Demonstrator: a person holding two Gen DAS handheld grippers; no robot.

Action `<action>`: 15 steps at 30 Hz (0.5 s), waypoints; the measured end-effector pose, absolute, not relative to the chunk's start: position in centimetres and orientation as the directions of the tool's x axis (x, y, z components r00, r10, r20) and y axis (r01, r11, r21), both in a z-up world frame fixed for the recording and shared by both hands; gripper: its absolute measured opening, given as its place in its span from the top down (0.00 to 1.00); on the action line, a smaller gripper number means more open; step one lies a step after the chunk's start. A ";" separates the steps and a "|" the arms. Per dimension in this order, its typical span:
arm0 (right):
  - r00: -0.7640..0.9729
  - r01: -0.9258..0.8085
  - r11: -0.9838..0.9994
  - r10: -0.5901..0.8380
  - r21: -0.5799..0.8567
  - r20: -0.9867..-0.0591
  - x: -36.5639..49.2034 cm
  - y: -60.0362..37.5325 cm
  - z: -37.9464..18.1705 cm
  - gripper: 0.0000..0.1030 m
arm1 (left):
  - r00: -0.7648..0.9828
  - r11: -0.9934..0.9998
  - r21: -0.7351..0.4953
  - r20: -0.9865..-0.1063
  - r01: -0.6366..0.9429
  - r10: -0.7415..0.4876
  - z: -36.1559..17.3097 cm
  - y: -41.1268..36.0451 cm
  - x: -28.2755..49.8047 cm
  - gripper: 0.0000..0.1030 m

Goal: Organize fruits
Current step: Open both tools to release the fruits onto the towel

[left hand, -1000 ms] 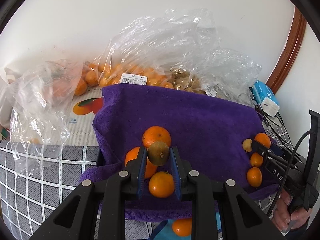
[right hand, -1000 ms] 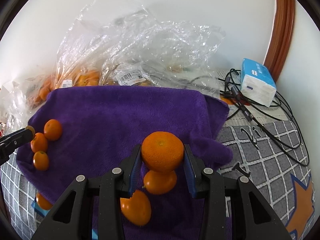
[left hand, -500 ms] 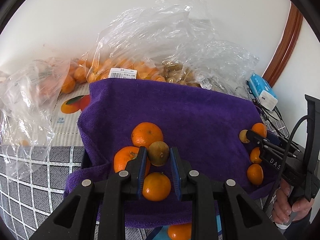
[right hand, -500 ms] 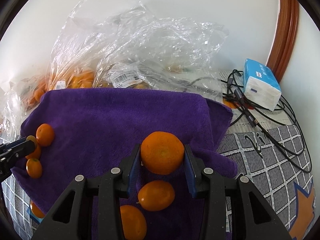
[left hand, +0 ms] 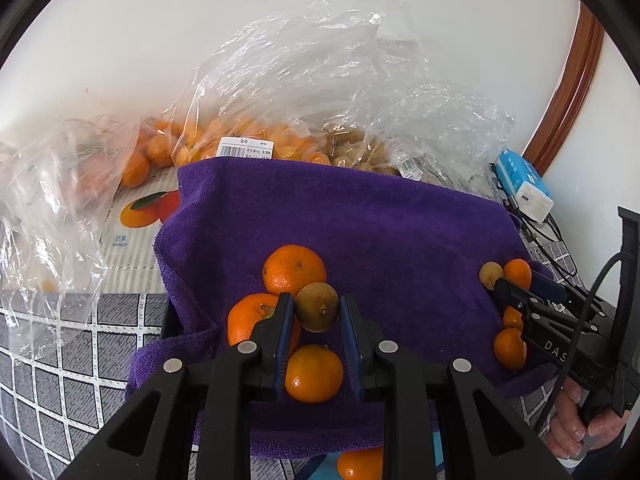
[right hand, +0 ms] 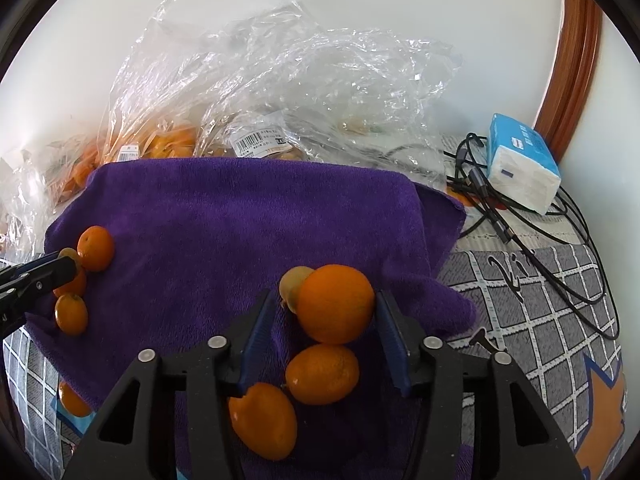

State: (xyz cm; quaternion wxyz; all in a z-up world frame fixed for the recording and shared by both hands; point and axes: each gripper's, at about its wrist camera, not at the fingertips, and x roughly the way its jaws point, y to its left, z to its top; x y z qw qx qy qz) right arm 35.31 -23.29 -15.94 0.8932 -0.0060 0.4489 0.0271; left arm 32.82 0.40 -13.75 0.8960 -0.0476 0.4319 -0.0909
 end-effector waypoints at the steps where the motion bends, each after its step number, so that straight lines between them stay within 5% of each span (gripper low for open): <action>1: 0.596 -0.055 0.998 0.045 0.016 -0.802 35.1 -23.3 -15.8 0.48 | 0.611 0.980 -0.157 -0.766 0.124 -0.200 -13.7 0.3 32.8 0.78; 5: 0.601 -0.053 0.998 0.048 0.021 -0.798 34.1 -23.1 -15.2 0.41 | 0.608 0.982 -0.143 -0.771 0.123 -0.189 -13.5 0.1 32.7 0.77; 15: 0.619 -0.039 0.999 0.038 0.018 -0.784 31.4 -22.8 -12.9 0.36 | 0.606 0.980 -0.174 -0.770 0.101 -0.199 -11.9 0.8 31.1 0.56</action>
